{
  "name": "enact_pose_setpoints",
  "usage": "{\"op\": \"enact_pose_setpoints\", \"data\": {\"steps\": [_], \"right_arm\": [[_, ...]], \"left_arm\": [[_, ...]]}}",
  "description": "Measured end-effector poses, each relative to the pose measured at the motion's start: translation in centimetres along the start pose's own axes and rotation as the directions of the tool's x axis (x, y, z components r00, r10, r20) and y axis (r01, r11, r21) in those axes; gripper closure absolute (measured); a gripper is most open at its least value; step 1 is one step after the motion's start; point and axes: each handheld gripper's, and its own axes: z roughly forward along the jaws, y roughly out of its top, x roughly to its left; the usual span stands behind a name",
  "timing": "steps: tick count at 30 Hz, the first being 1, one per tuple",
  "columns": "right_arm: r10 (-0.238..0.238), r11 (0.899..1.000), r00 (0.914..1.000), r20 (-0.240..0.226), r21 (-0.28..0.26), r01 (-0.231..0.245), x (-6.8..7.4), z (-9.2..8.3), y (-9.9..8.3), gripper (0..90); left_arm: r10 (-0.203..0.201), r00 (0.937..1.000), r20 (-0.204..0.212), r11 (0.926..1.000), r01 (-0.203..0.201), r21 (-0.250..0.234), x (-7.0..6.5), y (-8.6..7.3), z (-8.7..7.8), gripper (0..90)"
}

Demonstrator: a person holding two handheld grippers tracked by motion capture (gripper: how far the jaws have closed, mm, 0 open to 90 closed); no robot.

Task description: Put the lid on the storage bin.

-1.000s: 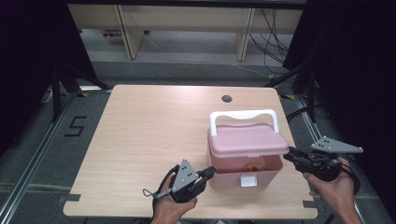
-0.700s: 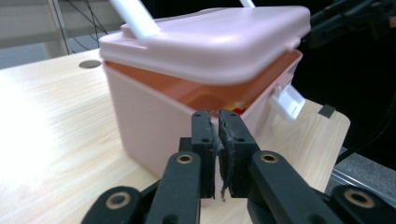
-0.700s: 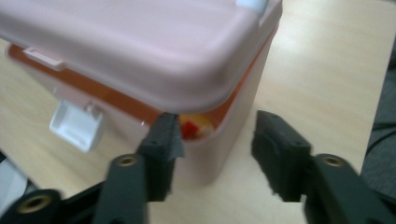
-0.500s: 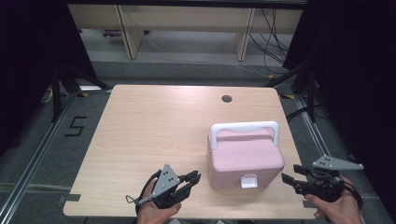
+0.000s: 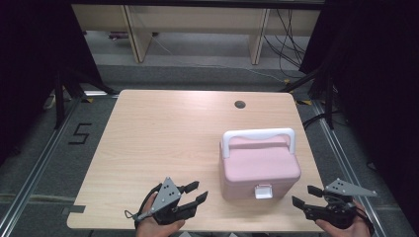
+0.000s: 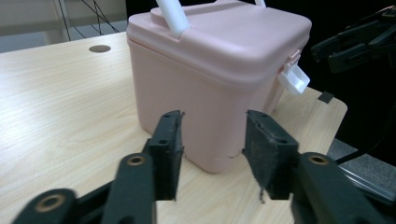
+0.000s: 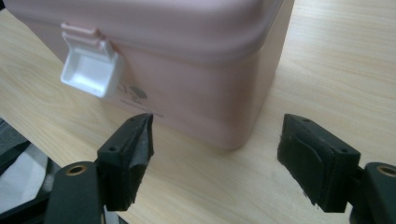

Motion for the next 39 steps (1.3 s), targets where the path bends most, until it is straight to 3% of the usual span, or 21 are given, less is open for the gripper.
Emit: {"op": "enact_pose_setpoints", "data": {"steps": [1,2,3,4,5,6,8,13,15,16,18,19,20,24,25,27,30,31,33,34,39], "right_arm": [[0.026,1.000,0.9997,0.003,0.016,-0.026,0.3,0.1,-0.2,24.9],[-0.004,1.000,1.0000,0.007,0.013,0.004,0.2,0.2,-0.3,23.7],[0.018,1.000,0.9998,0.011,0.019,-0.018,0.4,0.4,-0.5,22.7],[0.002,1.000,0.9998,0.022,0.016,-0.002,0.3,0.5,-0.7,22.4],[0.039,0.999,0.9991,0.014,0.031,-0.039,0.6,0.6,-0.8,22.0],[-0.007,1.000,0.9998,0.019,0.018,0.007,0.3,0.8,-1.0,21.0],[0.011,1.000,0.9999,-0.004,0.027,-0.011,0.5,1.1,-1.3,20.4],[-0.007,0.999,0.9999,0.011,0.037,0.007,0.6,1.4,-1.9,20.2],[0.015,0.999,0.9998,0.017,0.040,-0.015,0.7,1.5,-2.3,20.0],[-0.008,1.000,0.9995,0.031,0.030,0.007,0.5,1.5,-2.4,19.9],[0.031,0.999,0.9992,0.027,0.040,-0.032,0.7,1.5,-2.8,19.5],[-0.022,0.999,0.9993,0.031,0.030,0.021,0.3,1.6,-2.9,19.1],[-0.007,0.999,0.9995,0.031,0.035,0.006,0.4,1.7,-3.1,19.0],[-0.047,0.998,0.9982,0.037,0.039,0.045,0.2,1.9,-3.6,18.2],[-0.018,0.999,0.9990,0.040,0.049,0.016,0.4,2.0,-3.7,18.2],[-0.064,0.996,0.9968,0.047,0.060,0.061,0.1,2.2,-3.9,18.1],[-0.033,0.997,0.9986,0.041,0.066,0.031,0.4,2.4,-4.2,18.4],[-0.077,0.995,0.9957,0.052,0.063,0.074,0.1,2.4,-4.2,18.4],[-0.036,0.996,0.9981,0.051,0.081,0.032,0.2,2.4,-4.4,18.4],[-0.059,0.995,0.9969,0.052,0.081,0.054,0.0,2.5,-4.5,18.4],[-0.060,0.996,0.9972,0.044,0.072,0.057,-0.3,2.7,-4.7,18.5]], "left_arm": [[0.003,1.0000,-0.006,1.0000,-0.003,0.005,0.1,-0.1,-0.1,48.4],[0.007,0.9999,-0.015,0.9998,-0.006,0.020,0.2,-0.2,-0.4,45.9],[0.007,0.9999,-0.015,0.9998,-0.007,0.019,0.2,-0.3,-0.5,43.7],[0.007,0.9998,-0.020,0.9999,-0.007,0.014,0.3,-0.4,-0.6,41.6],[0.008,0.9997,-0.021,0.9998,-0.008,0.016,0.5,-0.6,-0.8,39.6],[0.011,0.9995,-0.028,0.9996,-0.010,0.027,0.6,-0.7,-1.0,38.0],[0.010,0.9995,-0.029,0.9995,-0.009,0.030,0.7,-0.9,-1.3,35.9],[0.015,0.9995,-0.028,0.9991,-0.014,0.040,1.0,-1.7,-2.1,31.3],[0.023,0.9993,-0.030,0.9987,-0.021,0.047,1.1,-1.9,-2.5,30.0],[0.029,0.9991,-0.031,0.9983,-0.027,0.052,1.2,-2.0,-2.6,29.2],[0.034,0.9988,-0.035,0.9982,-0.032,0.052,1.2,-2.1,-2.8,27.6],[0.033,0.9988,-0.038,0.9981,-0.031,0.053,1.2,-2.2,-2.9,26.8],[0.039,0.9985,-0.039,0.9978,-0.037,0.056,1.3,-2.3,-3.0,26.1],[0.065,0.9970,-0.041,0.9956,-0.062,0.071,1.3,-2.8,-3.3,23.3],[0.057,0.9979,-0.033,0.9970,-0.055,0.054,1.2,-3.0,-3.2,22.4],[0.055,0.9977,-0.039,0.9959,-0.052,0.075,1.2,-3.3,-3.3,21.5],[0.063,0.9975,-0.031,0.9950,-0.060,0.079,1.2,-3.8,-3.2,21.1],[0.070,0.9967,-0.040,0.9935,-0.066,0.093,1.1,-3.9,-3.2,21.1],[0.073,0.9966,-0.037,0.9936,-0.070,0.089,1.1,-3.9,-3.1,20.7],[0.078,0.9962,-0.039,0.9931,-0.074,0.091,1.1,-4.0,-3.1,20.5],[0.085,0.9954,-0.044,0.9910,-0.080,0.107,1.0,-4.2,-3.0,19.0]]}}
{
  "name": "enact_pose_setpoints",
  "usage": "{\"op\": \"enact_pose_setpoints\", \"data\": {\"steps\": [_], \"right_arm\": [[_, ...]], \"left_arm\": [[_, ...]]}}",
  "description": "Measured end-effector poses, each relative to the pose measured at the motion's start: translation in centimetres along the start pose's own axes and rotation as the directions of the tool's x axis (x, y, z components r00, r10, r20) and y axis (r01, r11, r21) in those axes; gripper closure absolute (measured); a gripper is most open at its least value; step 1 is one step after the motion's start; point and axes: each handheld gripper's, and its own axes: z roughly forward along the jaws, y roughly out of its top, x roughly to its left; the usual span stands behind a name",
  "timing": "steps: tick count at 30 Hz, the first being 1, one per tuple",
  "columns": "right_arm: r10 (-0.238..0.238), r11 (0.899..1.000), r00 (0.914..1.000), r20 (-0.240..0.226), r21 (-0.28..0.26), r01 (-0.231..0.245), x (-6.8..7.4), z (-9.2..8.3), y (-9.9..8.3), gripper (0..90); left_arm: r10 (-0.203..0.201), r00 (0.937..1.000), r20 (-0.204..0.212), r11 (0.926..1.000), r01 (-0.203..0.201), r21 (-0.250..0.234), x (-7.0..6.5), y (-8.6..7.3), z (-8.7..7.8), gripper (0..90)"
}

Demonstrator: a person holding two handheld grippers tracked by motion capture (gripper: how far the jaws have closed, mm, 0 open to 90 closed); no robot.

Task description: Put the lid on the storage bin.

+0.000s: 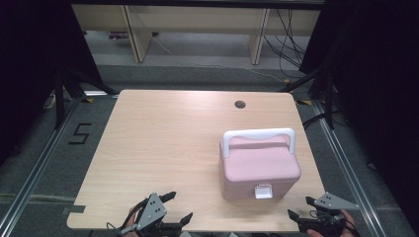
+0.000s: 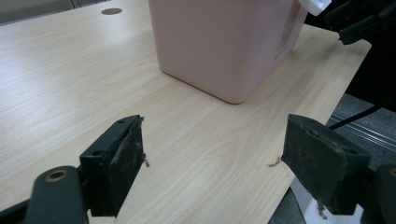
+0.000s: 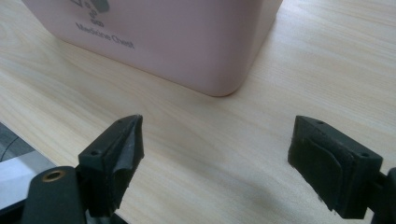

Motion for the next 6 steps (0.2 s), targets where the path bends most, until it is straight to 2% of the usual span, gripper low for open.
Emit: {"op": "enact_pose_setpoints", "data": {"steps": [1,2,3,4,5,6], "right_arm": [[-0.013,1.000,0.9999,0.001,-0.003,0.013,-0.08,0.12,-0.04,18.5],[-0.007,1.000,0.9999,0.010,0.006,0.007,-0.07,0.04,-0.06,18.5],[0.024,1.000,0.9997,0.004,0.009,-0.024,0.09,0.15,-0.16,18.5],[0.012,1.000,0.9999,0.001,0.011,-0.012,-0.19,0.17,-0.17,18.4],[0.023,1.000,0.9996,0.015,0.008,-0.023,-0.16,0.21,-0.25,18.3],[-0.007,1.000,0.9997,0.023,0.001,0.007,-0.49,0.23,-0.27,18.3]], "left_arm": [[0.004,1.0000,0.001,1.0000,-0.004,0.002,0.03,-0.02,0.02,18.5],[0.006,1.0000,-0.001,1.0000,-0.006,0.002,0.06,-0.04,0.06,18.4],[0.004,1.0000,0.004,1.0000,-0.004,-0.003,0.10,-0.10,0.15,18.4],[0.005,1.0000,0.003,1.0000,-0.005,-0.001,0.13,-0.11,0.16,18.4],[0.004,1.0000,-0.001,1.0000,-0.004,0.004,0.12,-0.11,0.15,18.4],[0.000,1.0000,-0.001,1.0000,0.000,0.006,0.10,-0.13,0.18,18.4]]}}
